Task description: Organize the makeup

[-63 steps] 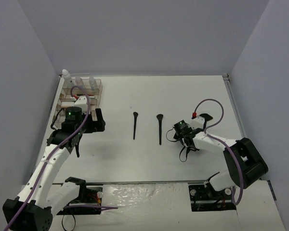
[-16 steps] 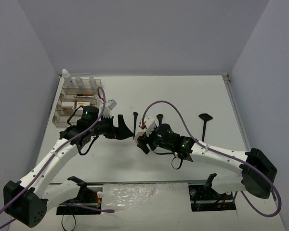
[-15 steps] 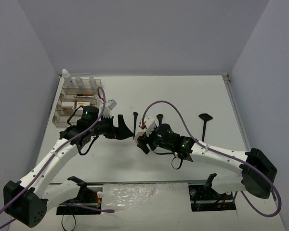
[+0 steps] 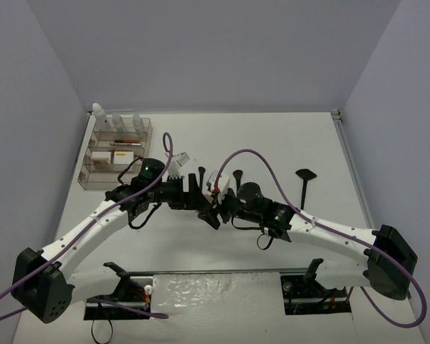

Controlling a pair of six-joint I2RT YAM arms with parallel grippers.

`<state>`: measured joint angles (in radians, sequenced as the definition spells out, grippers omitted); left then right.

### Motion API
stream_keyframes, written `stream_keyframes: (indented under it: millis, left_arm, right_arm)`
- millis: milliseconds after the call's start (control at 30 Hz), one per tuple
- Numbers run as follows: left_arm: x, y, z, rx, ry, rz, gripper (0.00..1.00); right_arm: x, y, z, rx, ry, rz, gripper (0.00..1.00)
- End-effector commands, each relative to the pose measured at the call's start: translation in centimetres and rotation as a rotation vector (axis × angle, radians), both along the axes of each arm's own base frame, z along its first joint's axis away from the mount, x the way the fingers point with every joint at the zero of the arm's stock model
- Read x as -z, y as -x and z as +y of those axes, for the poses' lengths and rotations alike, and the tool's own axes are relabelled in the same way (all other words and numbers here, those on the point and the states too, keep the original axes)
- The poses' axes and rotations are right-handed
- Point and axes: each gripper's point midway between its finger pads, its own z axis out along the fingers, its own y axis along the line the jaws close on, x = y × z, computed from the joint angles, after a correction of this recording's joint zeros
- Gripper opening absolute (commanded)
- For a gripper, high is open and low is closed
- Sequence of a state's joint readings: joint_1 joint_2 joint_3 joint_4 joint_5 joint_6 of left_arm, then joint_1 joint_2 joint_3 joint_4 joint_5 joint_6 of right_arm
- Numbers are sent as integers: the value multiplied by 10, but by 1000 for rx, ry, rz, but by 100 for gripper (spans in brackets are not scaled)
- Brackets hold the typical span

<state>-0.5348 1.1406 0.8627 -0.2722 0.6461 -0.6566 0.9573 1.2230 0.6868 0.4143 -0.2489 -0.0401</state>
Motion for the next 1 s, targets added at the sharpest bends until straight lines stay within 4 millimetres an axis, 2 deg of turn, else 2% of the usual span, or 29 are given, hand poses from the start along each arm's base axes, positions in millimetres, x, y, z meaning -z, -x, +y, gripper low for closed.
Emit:
stream_keyframes:
  millis: [0,33,100,167,200,233,300,467,533,633,733,800,900,967]
  left_arm:
    - [-42,-6,-20,36,120,-87,60]
    - [-42,-6,-20,36,122,-89,59]
    - [-43,-6,-21,36,123,-86,35]
    - [-45,-7,-22,37,127,-91,19]
    - [-45,-8,-22,33,130,-92,9]
    - [-46,-9,-23,31,133,-92,4]
    - [-47,-9,-24,30,140,-90,1]
    - [-47,-12,-23,22,130,-103,0]
    - [-43,-15,-18,8,96,-110,0]
    - [-44,-31,-5,-63,7,-161,0]
    - [-37,-47,19,-142,-114,-192,0]
    - [-41,-76,54,-287,-247,-253,0]
    - [-45,-107,100,-480,-370,-292,0]
    - [-46,-135,148,-677,-428,-262,0]
  right_arm:
    - [-60,-5,14,-16,-168,-122,5]
    - [-60,-4,14,-17,-172,-123,6]
    - [-60,-4,14,-14,-183,-124,8]
    - [-59,-4,15,-15,-181,-123,13]
    - [-57,-5,15,-14,-178,-122,19]
    - [-56,-5,14,-12,-175,-122,24]
    - [-55,-5,13,-8,-173,-122,37]
    - [-54,-9,7,27,-164,-136,97]
    - [-50,-11,2,44,-149,-137,100]
    - [-45,-17,-10,94,-115,-137,100]
    - [-40,-22,-23,147,-83,-136,100]
    - [-36,-28,-39,218,-63,-139,100]
    - [-35,-35,-55,296,-58,-145,100]
    - [-31,-39,-67,355,-60,-136,100]
